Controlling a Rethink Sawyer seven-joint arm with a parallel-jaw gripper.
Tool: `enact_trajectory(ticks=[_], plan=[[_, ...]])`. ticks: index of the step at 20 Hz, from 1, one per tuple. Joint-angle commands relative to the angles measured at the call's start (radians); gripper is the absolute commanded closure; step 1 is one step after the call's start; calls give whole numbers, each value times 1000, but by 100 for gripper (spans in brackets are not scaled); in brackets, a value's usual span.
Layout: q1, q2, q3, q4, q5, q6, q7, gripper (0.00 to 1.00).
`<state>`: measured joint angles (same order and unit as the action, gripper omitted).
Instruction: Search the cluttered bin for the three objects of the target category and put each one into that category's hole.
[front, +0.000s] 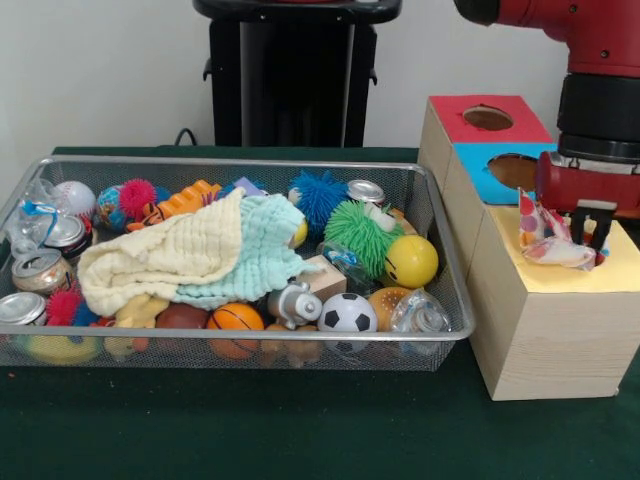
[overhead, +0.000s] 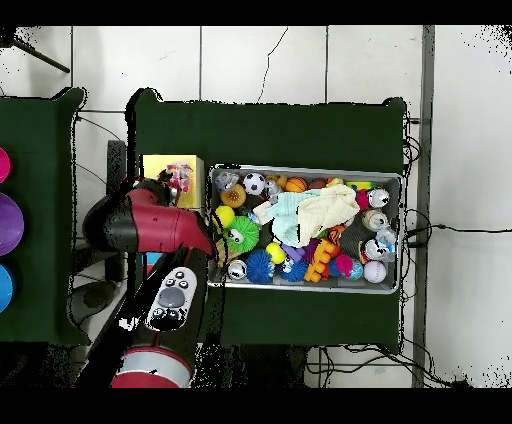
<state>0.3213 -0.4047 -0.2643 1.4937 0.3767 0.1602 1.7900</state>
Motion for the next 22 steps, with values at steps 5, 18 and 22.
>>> enact_trajectory(ticks=[5, 18, 22], plan=[[143, 296, -168, -78, 134, 184, 328, 100], [87, 357, -161, -115, 156, 65, 234, 100], [-82, 275, 82, -73, 65, 63, 41, 100]])
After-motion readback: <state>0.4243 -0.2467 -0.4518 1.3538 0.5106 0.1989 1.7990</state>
